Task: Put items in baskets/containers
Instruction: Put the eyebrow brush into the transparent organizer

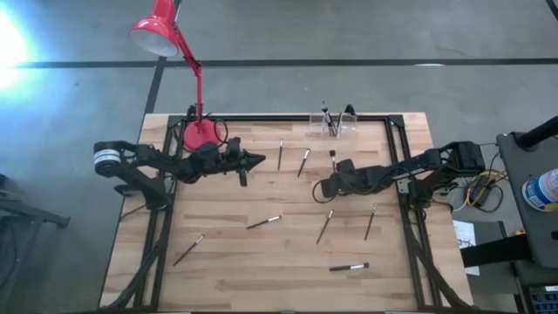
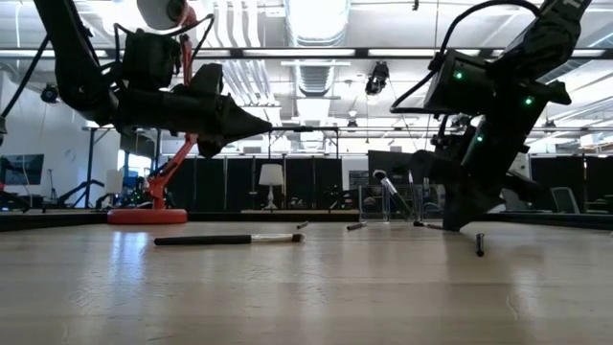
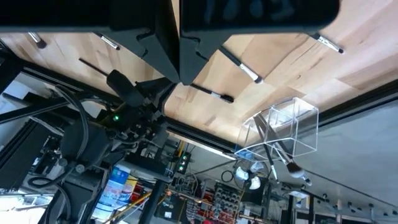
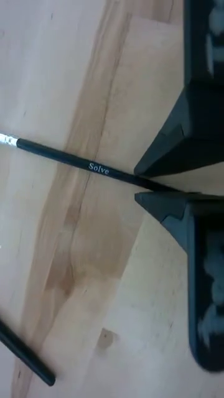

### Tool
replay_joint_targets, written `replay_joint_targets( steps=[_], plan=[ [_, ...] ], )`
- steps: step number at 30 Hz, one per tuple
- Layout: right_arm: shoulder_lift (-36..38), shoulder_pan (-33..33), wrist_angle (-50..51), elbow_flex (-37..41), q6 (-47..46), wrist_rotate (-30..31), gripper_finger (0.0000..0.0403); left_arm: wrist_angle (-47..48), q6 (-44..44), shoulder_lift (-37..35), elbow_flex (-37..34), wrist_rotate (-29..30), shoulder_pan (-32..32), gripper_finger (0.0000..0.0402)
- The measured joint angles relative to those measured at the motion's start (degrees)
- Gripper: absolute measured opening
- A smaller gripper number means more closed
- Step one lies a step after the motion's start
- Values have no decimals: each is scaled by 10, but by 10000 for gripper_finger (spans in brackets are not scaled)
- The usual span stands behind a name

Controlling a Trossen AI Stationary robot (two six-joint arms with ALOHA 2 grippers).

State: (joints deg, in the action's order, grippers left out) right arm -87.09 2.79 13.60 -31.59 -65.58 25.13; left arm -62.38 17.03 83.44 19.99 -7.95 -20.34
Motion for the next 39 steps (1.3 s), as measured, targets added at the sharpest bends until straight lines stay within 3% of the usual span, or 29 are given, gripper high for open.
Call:
replay_joint_targets(
  steps=[3, 9, 19, 24, 33, 39],
  plan=[
    [8, 0, 1, 0, 12, -8, 16, -1, 9, 0, -1, 0, -6, 0],
    [26, 0, 20, 1, 33, -20, 10, -2, 17, 0, -9, -3, -23, 0],
    [66, -7, -23, 2, 108, -5, 9, -30, 22, 0, -13, -85, -27, 0],
    [67, -8, -115, 2, 181, 6, 9, -29, 20, 0, -5, -102, -20, 13],
    [59, -8, -341, 3, 344, 7, 9, -23, 43, 0, 29, -102, 3, 101],
    [56, -13, -485, 3, 442, 3, 8, -63, 73, 0, 34, -104, 11, 116]
  ],
)
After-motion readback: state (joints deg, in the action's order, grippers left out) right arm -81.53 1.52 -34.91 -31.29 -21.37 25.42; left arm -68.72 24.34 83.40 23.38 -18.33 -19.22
